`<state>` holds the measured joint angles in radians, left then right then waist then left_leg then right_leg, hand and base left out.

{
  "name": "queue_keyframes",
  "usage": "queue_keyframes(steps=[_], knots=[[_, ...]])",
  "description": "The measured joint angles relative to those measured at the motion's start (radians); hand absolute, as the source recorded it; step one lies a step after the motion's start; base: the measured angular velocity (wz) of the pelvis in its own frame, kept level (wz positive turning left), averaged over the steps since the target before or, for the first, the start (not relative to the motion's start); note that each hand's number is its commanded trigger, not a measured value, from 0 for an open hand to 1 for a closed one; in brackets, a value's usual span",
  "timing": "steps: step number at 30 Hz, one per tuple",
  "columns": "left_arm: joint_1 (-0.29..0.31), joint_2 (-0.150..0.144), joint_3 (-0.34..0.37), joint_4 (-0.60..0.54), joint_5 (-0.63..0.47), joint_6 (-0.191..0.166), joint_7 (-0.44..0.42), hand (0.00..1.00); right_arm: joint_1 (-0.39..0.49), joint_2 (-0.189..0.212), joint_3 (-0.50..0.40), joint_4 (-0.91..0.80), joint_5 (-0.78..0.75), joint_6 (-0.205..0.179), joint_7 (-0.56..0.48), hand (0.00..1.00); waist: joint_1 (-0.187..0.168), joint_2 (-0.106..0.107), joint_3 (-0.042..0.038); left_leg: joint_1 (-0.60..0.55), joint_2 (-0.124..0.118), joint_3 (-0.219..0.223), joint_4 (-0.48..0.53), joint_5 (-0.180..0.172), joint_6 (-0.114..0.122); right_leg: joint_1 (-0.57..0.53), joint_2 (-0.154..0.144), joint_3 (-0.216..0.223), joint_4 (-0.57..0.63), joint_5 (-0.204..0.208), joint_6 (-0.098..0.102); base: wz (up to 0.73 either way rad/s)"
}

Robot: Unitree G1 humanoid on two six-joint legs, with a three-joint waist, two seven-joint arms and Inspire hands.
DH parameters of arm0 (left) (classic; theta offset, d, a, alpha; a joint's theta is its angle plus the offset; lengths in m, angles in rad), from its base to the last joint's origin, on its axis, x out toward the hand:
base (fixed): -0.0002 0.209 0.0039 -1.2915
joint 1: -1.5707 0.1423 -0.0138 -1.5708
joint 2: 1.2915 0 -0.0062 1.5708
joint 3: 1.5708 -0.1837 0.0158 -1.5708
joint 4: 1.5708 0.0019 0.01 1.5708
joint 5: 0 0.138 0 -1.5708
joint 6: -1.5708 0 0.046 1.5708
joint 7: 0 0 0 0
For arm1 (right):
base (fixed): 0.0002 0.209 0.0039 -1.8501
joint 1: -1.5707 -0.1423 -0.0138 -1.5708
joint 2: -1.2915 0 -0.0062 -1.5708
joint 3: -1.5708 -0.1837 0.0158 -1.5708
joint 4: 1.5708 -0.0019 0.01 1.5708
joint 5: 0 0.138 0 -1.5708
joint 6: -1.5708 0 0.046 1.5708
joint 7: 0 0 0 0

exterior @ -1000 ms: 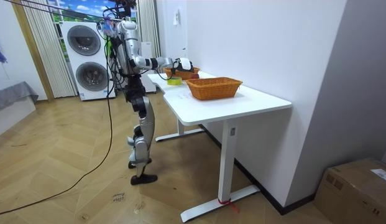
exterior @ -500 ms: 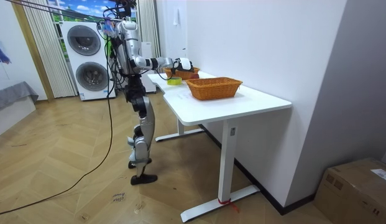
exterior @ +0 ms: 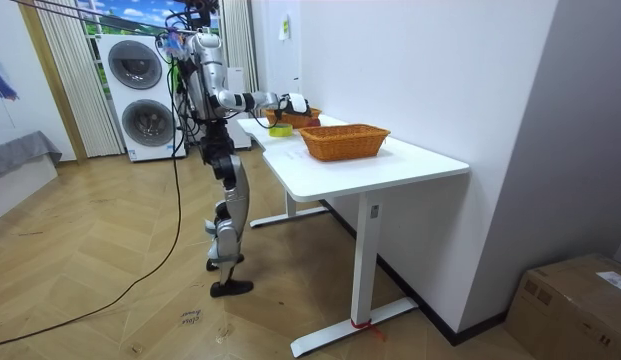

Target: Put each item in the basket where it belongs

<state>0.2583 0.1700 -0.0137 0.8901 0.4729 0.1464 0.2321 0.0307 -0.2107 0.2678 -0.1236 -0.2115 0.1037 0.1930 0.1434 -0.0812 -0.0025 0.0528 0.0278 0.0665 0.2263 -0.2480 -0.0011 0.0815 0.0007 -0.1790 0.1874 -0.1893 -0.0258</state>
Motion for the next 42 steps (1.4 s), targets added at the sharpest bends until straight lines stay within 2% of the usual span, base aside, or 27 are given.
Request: queue_keyframes(steps=[9,17,42], knots=[[-0.006,0.001,0.001,-0.015,0.000,0.001,0.001,0.00,-0.012,-0.009,0.024,0.001,-0.016,-0.001,0.047,0.00,0.005,-0.019,0.0021,0.005,0.001,0.008,-0.006,0.000,0.000,0.000,0.001,0.009,0.000,0.000,0.000,-0.02],[-0.004,0.001,0.000,-0.025,0.000,0.018,0.001,0.00,-0.013,-0.017,0.025,0.003,-0.035,0.004,0.051,0.00,0.005,-0.020,0.0018,0.007,0.001,0.009,-0.005,0.000,0.000,0.001,0.001,0.010,0.001,0.000,0.000,0.00],[-0.004,0.007,0.002,-0.055,0.000,0.029,0.001,0.00,-0.049,-0.025,0.026,0.032,-0.082,0.021,0.082,0.00,0.021,-0.027,0.0017,0.011,0.001,0.008,-0.003,0.000,0.000,0.006,0.001,0.010,0.001,0.001,0.000,0.00]])
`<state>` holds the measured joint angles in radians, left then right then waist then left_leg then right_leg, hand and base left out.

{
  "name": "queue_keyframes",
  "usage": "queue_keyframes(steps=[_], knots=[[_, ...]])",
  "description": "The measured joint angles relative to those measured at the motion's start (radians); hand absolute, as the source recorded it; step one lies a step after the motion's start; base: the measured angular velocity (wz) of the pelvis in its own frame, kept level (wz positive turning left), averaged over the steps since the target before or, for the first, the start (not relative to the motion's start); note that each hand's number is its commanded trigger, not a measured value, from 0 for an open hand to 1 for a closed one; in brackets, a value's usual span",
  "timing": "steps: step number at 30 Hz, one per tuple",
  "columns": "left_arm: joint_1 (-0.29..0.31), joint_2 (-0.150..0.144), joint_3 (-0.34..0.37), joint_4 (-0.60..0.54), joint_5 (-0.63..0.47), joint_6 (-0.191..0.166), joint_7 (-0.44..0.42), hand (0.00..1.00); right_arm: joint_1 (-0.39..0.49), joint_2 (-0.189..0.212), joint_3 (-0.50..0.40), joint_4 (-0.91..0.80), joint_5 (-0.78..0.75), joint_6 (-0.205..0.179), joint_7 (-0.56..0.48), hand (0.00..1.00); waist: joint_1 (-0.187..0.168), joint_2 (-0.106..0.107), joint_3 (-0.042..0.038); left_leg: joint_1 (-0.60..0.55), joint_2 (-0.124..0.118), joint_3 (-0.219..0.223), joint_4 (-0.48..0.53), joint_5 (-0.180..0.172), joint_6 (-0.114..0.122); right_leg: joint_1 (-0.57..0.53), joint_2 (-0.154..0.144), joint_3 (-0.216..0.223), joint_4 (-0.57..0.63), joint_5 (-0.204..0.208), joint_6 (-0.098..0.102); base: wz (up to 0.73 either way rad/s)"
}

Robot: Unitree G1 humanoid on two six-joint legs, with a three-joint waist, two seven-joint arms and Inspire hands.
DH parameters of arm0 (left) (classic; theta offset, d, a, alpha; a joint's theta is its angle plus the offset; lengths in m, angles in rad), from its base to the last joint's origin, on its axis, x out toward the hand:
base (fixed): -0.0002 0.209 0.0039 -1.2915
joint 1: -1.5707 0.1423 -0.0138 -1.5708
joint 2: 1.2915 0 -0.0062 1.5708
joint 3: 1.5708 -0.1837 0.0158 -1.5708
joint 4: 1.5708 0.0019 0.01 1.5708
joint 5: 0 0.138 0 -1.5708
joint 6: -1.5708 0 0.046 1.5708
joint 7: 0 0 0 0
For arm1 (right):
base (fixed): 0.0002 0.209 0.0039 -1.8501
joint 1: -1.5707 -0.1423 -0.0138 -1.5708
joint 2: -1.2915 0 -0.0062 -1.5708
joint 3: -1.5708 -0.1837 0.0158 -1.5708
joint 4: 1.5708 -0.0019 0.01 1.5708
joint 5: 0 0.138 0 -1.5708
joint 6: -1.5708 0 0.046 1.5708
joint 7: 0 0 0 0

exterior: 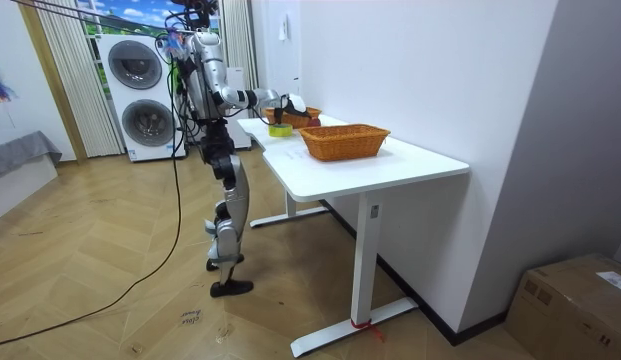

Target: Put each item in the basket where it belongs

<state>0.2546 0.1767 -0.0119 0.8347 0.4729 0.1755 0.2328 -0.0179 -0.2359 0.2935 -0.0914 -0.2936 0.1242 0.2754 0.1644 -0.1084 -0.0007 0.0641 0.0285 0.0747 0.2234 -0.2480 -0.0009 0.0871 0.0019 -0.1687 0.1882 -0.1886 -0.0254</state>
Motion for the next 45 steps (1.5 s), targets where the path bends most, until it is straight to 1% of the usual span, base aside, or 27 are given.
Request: queue_keyframes(steps=[5,7,12,19,30,31,32,33,35,37,39,42,45], knots=[[-0.007,0.005,0.007,0.000,0.000,-0.001,-0.010,0.00,-0.004,0.000,0.001,-0.005,-0.095,-0.004,0.039,0.00,0.004,-0.003,-0.0001,0.000,0.000,0.001,-0.001,0.000,0.000,-0.001,0.001,0.004,0.000,0.001,0.000,0.00],[-0.011,0.009,0.007,0.000,0.000,-0.002,-0.011,0.00,-0.005,0.000,0.001,-0.011,-0.133,-0.004,0.057,0.00,0.006,-0.007,-0.0001,0.000,0.000,0.001,-0.001,0.000,0.000,-0.001,0.001,0.004,0.000,0.001,0.000,0.00],[-0.012,0.016,0.007,0.000,0.000,-0.002,-0.011,0.00,-0.006,0.000,0.009,-0.016,-0.187,-0.002,0.069,0.00,0.009,-0.012,0.0004,0.000,0.000,0.001,-0.001,0.000,0.000,-0.002,0.001,0.005,-0.001,0.004,0.001,0.00],[-0.013,0.025,0.007,0.001,0.000,-0.002,-0.021,0.00,-0.009,0.000,0.021,-0.015,-0.189,0.000,0.078,0.00,0.009,-0.012,0.0004,0.002,0.001,0.001,-0.001,0.001,0.001,-0.001,0.004,0.017,-0.003,0.008,0.001,-0.02],[-0.013,0.026,0.006,0.008,-0.001,-0.002,-0.028,0.00,-0.023,-0.001,0.034,-0.038,-0.192,0.009,0.135,0.00,0.008,-0.012,0.0004,0.002,0.001,0.003,-0.001,0.001,0.002,-0.002,0.004,0.020,-0.003,0.010,0.002,0.00],[-0.013,0.026,0.005,0.008,0.000,-0.002,-0.029,0.00,-0.023,-0.002,0.038,-0.042,-0.192,0.008,0.146,0.56,0.008,-0.013,0.0005,0.002,0.000,0.003,-0.001,0.001,0.002,-0.002,0.004,0.019,-0.002,0.010,0.002,0.00],[-0.013,0.026,0.005,0.008,0.000,-0.002,-0.030,0.00,-0.023,-0.001,0.039,-0.043,-0.193,0.008,0.153,0.69,0.008,-0.013,0.0005,0.002,0.000,0.004,-0.002,0.001,0.002,-0.002,0.004,0.019,-0.002,0.010,0.002,0.00],[-0.012,0.026,0.005,0.008,0.000,-0.002,-0.035,0.00,-0.023,-0.002,0.043,-0.042,-0.193,0.008,0.173,1.00,0.011,-0.013,0.0005,0.002,0.000,0.004,-0.002,0.001,0.002,-0.002,0.004,0.018,-0.002,0.010,0.002,0.00],[-0.011,0.030,0.006,0.008,0.000,-0.002,-0.049,0.00,-0.021,-0.002,0.044,-0.038,-0.188,0.032,0.222,1.00,0.016,-0.014,0.0008,0.002,0.000,0.002,-0.002,0.001,0.002,-0.002,0.004,0.018,-0.002,0.010,0.002,0.00],[-0.009,0.034,0.005,0.011,-0.001,0.002,-0.049,0.00,-0.021,-0.016,0.043,-0.030,-0.183,0.073,0.264,1.00,0.017,-0.016,0.0011,0.002,0.000,0.000,-0.002,0.001,0.002,-0.002,0.004,0.017,-0.002,0.010,0.002,0.00],[-0.010,0.036,0.003,0.015,-0.001,0.006,-0.049,0.00,-0.019,-0.025,0.040,-0.029,-0.171,0.093,0.292,1.00,0.015,-0.017,0.0008,0.002,0.000,0.000,-0.002,0.001,0.002,-0.002,0.004,0.017,-0.002,0.010,0.002,0.00],[-0.020,0.038,0.001,0.038,-0.001,0.006,-0.049,0.00,-0.021,-0.023,0.039,-0.029,-0.166,0.097,0.305,1.00,0.017,-0.021,0.0007,0.002,0.001,0.000,-0.002,0.001,0.002,-0.002,0.004,0.017,-0.002,0.010,0.002,0.00],[-0.023,0.039,0.000,0.044,-0.001,0.006,-0.049,0.00,-0.024,-0.022,0.040,-0.027,-0.205,0.096,0.304,1.00,0.030,-0.029,0.0016,0.002,0.000,0.000,-0.002,0.001,0.002,-0.002,0.004,0.016,-0.002,0.010,0.002,0.00]])
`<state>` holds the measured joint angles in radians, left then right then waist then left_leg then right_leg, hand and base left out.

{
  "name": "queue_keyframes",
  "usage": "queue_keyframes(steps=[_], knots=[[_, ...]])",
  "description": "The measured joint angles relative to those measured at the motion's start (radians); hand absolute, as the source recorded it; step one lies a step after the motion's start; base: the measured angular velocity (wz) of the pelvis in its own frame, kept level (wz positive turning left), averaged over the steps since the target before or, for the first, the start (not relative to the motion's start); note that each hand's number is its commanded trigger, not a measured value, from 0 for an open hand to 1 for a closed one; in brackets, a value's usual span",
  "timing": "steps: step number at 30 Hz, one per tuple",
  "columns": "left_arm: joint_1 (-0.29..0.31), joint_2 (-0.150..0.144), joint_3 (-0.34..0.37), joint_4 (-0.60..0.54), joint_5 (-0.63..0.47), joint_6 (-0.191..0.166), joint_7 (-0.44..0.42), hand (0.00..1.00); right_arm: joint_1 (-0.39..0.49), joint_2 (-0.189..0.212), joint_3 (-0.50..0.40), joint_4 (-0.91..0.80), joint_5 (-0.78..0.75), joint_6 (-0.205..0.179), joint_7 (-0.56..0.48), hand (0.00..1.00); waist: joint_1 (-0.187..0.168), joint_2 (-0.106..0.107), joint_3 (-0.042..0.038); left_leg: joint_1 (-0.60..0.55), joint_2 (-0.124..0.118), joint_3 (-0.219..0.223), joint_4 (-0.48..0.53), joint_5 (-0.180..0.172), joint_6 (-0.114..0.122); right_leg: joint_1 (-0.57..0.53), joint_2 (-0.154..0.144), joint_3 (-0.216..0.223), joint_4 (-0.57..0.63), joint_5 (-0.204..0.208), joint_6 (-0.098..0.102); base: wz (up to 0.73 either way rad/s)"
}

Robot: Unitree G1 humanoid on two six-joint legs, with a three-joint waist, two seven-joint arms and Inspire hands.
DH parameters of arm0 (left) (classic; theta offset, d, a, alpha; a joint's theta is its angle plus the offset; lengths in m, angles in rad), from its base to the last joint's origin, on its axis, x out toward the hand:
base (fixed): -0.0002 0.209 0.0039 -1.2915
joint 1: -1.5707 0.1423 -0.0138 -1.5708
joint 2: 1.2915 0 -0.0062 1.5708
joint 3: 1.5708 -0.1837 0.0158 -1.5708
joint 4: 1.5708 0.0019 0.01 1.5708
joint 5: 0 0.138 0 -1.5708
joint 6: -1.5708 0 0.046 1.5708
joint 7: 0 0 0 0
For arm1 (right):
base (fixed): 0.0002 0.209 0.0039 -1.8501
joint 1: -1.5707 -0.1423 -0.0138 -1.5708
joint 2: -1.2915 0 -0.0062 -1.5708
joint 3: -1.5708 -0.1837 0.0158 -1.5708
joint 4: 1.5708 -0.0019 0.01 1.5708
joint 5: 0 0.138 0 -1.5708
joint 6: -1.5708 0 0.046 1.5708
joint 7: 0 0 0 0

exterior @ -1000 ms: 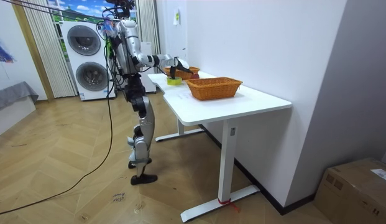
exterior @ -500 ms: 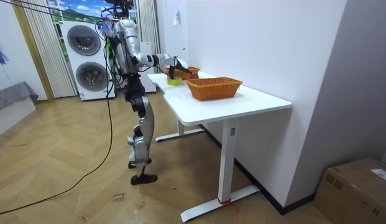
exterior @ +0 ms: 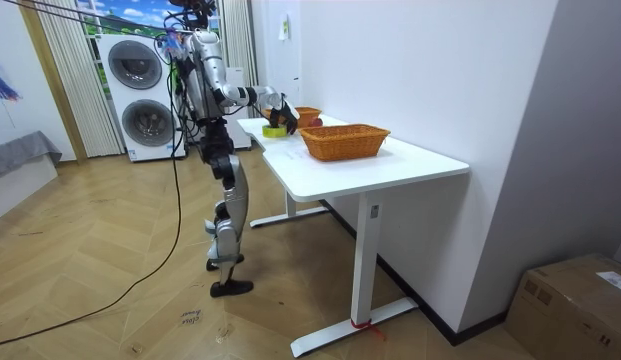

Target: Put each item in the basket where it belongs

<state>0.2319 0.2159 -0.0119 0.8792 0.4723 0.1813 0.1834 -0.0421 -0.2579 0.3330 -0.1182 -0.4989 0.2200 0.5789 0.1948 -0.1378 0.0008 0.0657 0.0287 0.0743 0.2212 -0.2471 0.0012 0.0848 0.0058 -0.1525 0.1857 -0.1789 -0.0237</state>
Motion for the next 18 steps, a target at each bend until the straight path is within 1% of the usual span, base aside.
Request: queue_keyframes(steps=[3,18], knots=[[0.000,0.004,-0.001,0.007,0.000,0.000,-0.002,0.00,-0.003,0.000,0.002,0.006,-0.022,0.000,0.012,1.00,0.007,-0.005,0.0024,-0.001,0.000,-0.001,0.000,0.000,0.000,0.000,0.000,-0.003,0.000,0.000,0.000,0.04],[-0.025,0.004,-0.035,0.044,-0.008,-0.001,-0.004,0.00,-0.004,0.000,0.012,0.020,0.021,-0.001,0.019,1.00,0.004,-0.001,0.0033,0.000,0.000,0.003,0.000,0.000,0.000,0.000,0.000,0.001,-0.001,0.000,0.000,0.00]])
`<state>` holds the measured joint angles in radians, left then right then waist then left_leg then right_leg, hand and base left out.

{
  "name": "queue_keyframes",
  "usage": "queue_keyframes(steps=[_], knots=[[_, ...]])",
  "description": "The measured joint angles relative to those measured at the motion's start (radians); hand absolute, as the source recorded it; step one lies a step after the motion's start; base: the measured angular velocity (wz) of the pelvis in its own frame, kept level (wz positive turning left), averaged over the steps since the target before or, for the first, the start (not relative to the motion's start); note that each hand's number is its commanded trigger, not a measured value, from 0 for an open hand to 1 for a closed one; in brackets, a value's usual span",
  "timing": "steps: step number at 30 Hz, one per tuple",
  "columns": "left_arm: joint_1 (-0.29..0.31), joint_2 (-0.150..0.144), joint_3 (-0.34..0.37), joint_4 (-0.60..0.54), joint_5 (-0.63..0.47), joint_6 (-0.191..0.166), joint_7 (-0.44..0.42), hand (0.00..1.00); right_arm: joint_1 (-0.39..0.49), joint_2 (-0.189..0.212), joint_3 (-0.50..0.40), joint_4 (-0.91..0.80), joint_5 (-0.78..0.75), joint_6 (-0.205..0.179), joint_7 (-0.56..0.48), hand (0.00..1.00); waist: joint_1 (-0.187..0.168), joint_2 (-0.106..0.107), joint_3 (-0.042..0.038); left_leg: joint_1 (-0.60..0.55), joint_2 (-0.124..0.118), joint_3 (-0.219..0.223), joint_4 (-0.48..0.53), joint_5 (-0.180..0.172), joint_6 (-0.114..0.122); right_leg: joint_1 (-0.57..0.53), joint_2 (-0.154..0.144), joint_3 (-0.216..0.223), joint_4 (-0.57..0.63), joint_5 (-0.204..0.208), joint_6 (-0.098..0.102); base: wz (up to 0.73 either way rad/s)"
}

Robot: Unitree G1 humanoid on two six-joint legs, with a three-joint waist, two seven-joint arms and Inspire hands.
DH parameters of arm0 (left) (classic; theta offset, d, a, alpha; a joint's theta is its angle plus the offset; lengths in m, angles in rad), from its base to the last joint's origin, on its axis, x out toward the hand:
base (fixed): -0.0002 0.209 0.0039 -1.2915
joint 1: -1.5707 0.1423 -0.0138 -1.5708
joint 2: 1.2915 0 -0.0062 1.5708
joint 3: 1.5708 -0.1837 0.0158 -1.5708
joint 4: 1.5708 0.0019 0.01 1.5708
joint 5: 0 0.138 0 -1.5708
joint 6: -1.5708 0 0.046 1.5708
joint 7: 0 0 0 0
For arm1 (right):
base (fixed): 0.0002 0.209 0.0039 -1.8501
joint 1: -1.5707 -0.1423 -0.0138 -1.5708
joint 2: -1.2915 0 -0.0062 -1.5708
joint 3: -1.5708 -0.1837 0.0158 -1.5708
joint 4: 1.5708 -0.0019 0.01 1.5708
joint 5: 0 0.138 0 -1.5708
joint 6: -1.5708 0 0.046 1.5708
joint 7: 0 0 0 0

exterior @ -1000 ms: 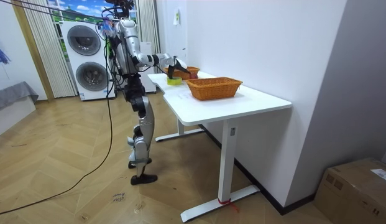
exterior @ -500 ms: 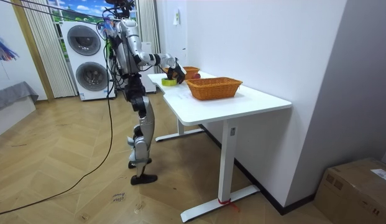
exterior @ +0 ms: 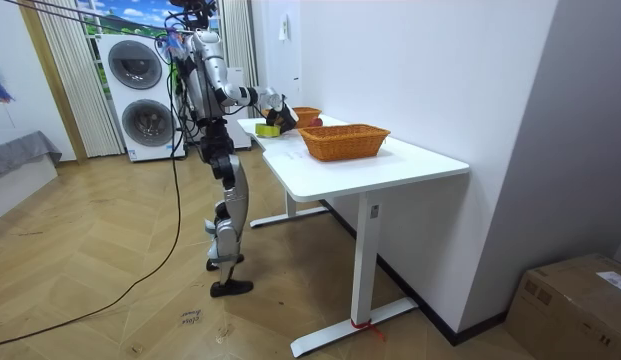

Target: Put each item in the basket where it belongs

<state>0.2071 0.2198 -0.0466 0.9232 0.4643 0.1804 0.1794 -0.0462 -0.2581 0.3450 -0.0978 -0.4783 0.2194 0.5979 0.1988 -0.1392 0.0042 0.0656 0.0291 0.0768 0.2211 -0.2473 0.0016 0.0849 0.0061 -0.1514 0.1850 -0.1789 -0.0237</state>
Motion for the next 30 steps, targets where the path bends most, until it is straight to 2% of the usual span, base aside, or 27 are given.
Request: queue_keyframes(steps=[15,20,24,30], knots=[[-0.009,0.000,-0.010,0.001,0.000,-0.001,0.000,0.00,-0.004,-0.003,-0.001,0.003,0.019,-0.001,0.006,1.00,-0.001,0.005,0.0017,0.000,0.000,-0.004,-0.001,0.000,0.000,-0.001,0.000,0.000,0.000,0.000,0.000,0.00],[-0.009,0.000,-0.008,0.000,-0.002,-0.010,0.007,0.00,-0.004,-0.009,-0.007,0.004,0.053,-0.001,0.005,1.00,-0.003,0.007,0.0032,0.002,0.000,0.003,-0.005,0.000,0.000,-0.001,0.000,-0.001,0.000,0.000,0.000,0.00],[-0.009,0.000,-0.001,-0.019,-0.001,-0.022,0.015,0.00,0.011,-0.019,-0.016,0.007,0.089,-0.015,-0.017,1.00,-0.009,0.008,0.0040,0.001,0.000,0.002,0.001,0.000,0.000,-0.001,-0.001,-0.001,0.000,0.000,0.000,0.00],[0.005,-0.007,0.013,-0.022,0.003,-0.037,0.016,0.00,0.044,-0.019,-0.064,0.002,0.132,-0.026,-0.048,1.00,-0.060,0.017,0.0061,-0.001,-0.004,-0.006,0.000,0.002,0.003,-0.001,-0.005,-0.014,0.000,0.000,0.000,0.03]])
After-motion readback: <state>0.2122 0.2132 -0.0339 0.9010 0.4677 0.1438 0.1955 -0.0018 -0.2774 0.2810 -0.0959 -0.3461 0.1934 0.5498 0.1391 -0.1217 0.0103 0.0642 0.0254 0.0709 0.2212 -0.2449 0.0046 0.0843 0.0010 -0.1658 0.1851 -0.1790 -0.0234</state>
